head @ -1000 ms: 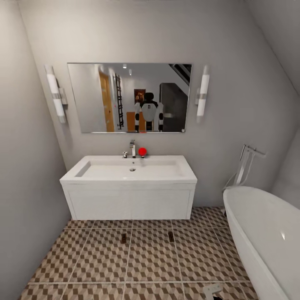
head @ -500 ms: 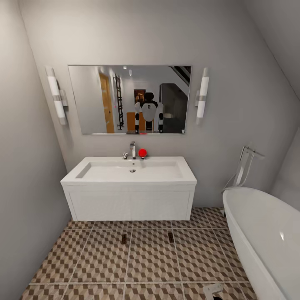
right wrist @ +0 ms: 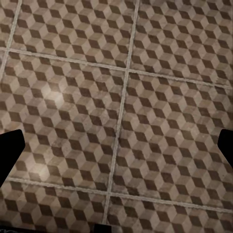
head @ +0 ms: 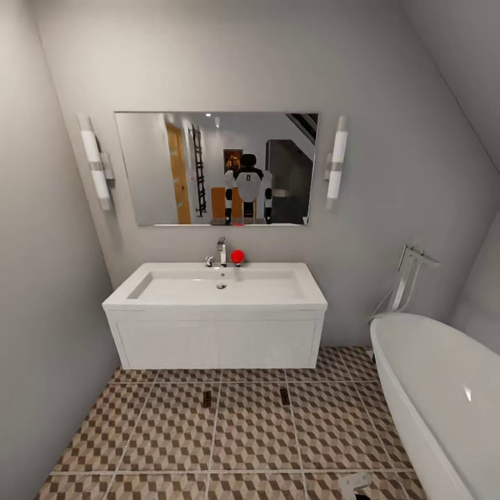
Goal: Take the four mousetraps from the cabinet in the bathroom and place them on the bathroom floor. Make sure all four end up on the same floor surface, and ensure that at least two of them are either under or directly next to the same bathroom sink.
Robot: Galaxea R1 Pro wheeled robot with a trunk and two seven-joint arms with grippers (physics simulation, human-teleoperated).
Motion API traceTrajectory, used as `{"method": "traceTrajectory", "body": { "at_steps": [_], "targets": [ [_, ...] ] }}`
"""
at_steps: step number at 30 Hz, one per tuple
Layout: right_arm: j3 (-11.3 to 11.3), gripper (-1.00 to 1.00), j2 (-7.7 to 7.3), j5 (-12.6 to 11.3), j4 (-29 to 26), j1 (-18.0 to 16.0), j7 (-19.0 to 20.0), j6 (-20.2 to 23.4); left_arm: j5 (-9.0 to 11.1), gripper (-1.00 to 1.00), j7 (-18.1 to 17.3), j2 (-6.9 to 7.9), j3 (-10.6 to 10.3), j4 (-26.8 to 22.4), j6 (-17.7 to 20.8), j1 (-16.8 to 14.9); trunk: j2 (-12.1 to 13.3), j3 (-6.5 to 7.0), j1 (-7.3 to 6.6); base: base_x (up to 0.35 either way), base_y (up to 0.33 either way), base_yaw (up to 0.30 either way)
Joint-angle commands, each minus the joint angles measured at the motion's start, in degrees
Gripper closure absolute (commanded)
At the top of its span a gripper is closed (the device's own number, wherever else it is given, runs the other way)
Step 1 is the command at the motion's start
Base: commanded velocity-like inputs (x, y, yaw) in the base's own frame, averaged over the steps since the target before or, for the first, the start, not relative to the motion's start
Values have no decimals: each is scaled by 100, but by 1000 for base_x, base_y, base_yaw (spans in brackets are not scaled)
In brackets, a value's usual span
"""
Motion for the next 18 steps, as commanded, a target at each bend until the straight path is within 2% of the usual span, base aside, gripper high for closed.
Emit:
{"method": "traceTrajectory", "body": {
  "at_steps": [1, 18],
  "targets": [
    [-30, -100, -3, 31, 25, -9, 10, -40, 34, -100, 5, -4, -48, 20, -29, -9, 34, 9, -21, 0, 0, 0],
    [-30, -100, -3, 31, 25, -9, 10, -47, 34, -100, 5, -4, -47, 20, -29, -9, 716, 314, -394, 0, 0, 0]
  ]
}}
